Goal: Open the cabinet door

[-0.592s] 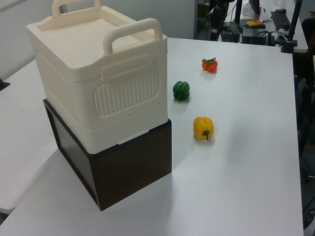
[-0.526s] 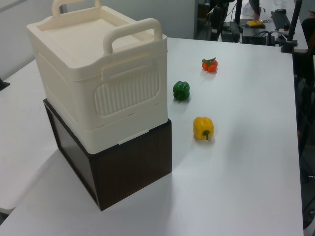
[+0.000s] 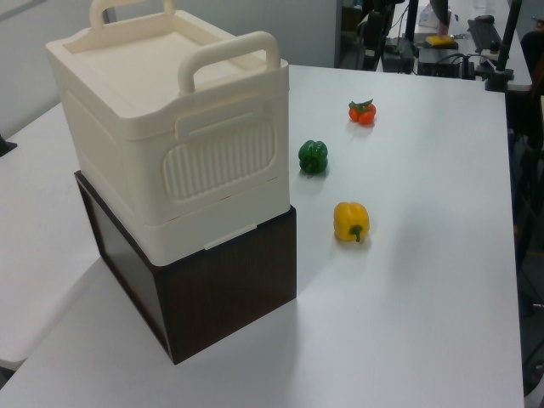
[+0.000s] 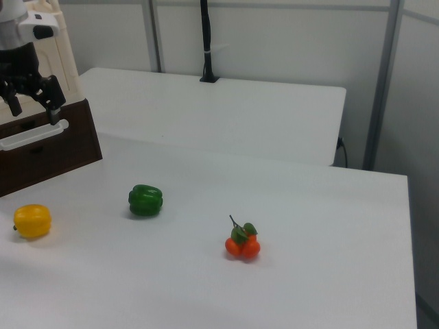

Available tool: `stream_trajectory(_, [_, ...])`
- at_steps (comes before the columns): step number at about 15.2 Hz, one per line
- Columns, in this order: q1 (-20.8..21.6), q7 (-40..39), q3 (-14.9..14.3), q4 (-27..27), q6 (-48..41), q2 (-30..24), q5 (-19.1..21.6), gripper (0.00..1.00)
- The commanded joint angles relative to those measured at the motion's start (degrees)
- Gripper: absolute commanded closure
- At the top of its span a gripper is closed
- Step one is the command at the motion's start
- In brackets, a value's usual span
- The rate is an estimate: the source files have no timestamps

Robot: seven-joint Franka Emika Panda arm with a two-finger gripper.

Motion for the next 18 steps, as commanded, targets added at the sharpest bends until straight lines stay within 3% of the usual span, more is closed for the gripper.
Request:
stream_trajectory(1, [0.3, -3.6, 0.0, -0.5, 1.6, 0.1, 3.3, 0.0])
stream_trajectory(5, [0.3, -22.4, 1.2, -0.3, 1.2, 0.6, 9.9, 0.0])
stream_trajectory(11, [0.1, -31.6, 11.0, 0.8, 5.4, 0.8, 8.6, 0.01])
stream_trajectory(12, [0.1, -31.6, 12.5, 0.8, 6.2, 0.9, 8.6, 0.05])
stream_trajectory(15, [0.0, -31.3, 17.1, 2.0, 8.0, 1.6, 6.3, 0.36])
stream_trajectory(18, [0.0, -31.8, 18.9, 2.3, 13.5, 2.5, 6.6, 0.49])
